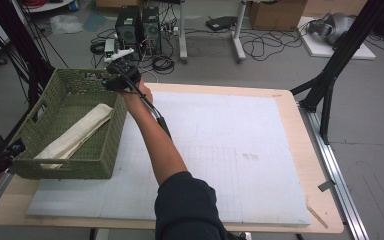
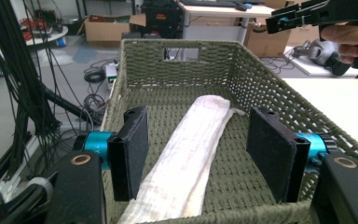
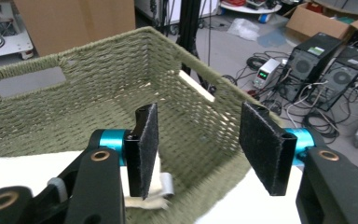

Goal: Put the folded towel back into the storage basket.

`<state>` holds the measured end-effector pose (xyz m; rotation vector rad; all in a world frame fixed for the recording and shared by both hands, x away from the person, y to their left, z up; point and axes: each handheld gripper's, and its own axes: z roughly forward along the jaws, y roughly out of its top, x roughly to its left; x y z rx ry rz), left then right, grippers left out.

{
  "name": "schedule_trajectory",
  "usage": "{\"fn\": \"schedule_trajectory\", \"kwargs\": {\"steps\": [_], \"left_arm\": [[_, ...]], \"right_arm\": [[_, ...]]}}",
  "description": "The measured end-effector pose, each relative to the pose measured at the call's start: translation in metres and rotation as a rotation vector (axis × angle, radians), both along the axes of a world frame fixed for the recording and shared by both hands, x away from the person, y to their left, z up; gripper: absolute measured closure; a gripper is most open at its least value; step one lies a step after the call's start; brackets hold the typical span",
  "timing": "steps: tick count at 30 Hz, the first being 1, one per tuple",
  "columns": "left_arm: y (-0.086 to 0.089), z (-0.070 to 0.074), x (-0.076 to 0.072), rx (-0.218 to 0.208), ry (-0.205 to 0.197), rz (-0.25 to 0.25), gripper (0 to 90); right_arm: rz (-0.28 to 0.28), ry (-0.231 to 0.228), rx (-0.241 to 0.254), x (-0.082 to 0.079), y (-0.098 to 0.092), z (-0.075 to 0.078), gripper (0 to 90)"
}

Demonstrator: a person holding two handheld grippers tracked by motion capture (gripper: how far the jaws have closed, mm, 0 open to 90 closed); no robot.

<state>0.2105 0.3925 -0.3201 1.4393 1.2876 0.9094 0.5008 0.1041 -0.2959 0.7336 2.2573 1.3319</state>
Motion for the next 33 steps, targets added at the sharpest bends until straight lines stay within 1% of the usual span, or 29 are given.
{"fn": "schedule_trajectory", "kwargs": {"steps": [4,5,6,7,9,11,12,14,16,20,21,22,24,26,28,30,32,33], "left_arm": [[-0.007,0.000,0.002,-0.018,-0.017,-0.024,38.2],[-0.010,0.000,0.003,-0.027,-0.019,-0.034,37.3],[-0.013,0.000,0.005,-0.041,-0.013,-0.054,37.3],[-0.016,0.000,0.007,-0.059,-0.010,-0.073,37.5],[-0.023,-0.001,0.011,-0.083,-0.015,-0.099,36.0],[-0.033,-0.002,0.015,-0.099,-0.023,-0.106,28.7],[-0.037,-0.002,0.017,-0.100,-0.024,-0.121,26.8],[-0.046,-0.001,0.021,-0.103,-0.029,-0.148,26.4],[-0.055,0.000,0.025,-0.095,-0.035,-0.173,24.8],[-0.073,0.001,0.032,-0.099,-0.053,-0.240,23.2],[-0.079,0.002,0.034,-0.105,-0.065,-0.271,22.0],[-0.084,0.002,0.036,-0.100,-0.066,-0.284,21.5],[-0.095,0.001,0.040,-0.106,-0.069,-0.307,21.6],[-0.106,0.000,0.045,-0.113,-0.069,-0.331,21.5],[-0.116,-0.002,0.049,-0.111,-0.070,-0.362,21.5],[-0.126,-0.004,0.052,-0.113,-0.069,-0.392,21.3],[-0.138,-0.007,0.057,-0.112,-0.058,-0.428,21.1],[-0.143,-0.008,0.059,-0.113,-0.056,-0.439,21.1]], "right_arm": [[-0.006,-0.014,0.017,-0.005,-0.026,0.012,42.3],[-0.003,-0.022,0.018,-0.006,-0.031,0.014,41.7],[0.005,-0.021,0.021,-0.007,-0.038,0.016,40.6],[0.016,-0.010,0.023,-0.008,-0.046,0.017,39.9],[0.025,0.000,0.002,-0.009,-0.059,0.020,36.4],[0.039,0.000,-0.015,-0.011,-0.073,0.024,33.8],[0.048,-0.001,-0.009,-0.013,-0.083,0.026,33.1],[0.074,0.012,0.006,-0.016,-0.097,0.029,29.7],[0.088,0.014,0.016,-0.019,-0.111,0.031,27.9],[0.105,-0.005,0.037,-0.029,-0.136,0.034,23.0],[0.107,-0.006,0.037,-0.031,-0.140,0.035,21.2],[0.101,-0.006,0.031,-0.034,-0.148,0.036,20.6],[0.100,-0.012,0.037,-0.040,-0.162,0.037,20.1],[0.090,-0.005,0.046,-0.045,-0.176,0.036,16.6],[0.075,0.001,0.038,-0.049,-0.191,0.033,12.9],[0.061,0.000,0.036,-0.055,-0.207,0.027,12.6],[0.048,0.016,0.025,-0.062,-0.223,0.019,12.0],[0.043,0.012,0.024,-0.066,-0.231,0.015,12.0]]}}
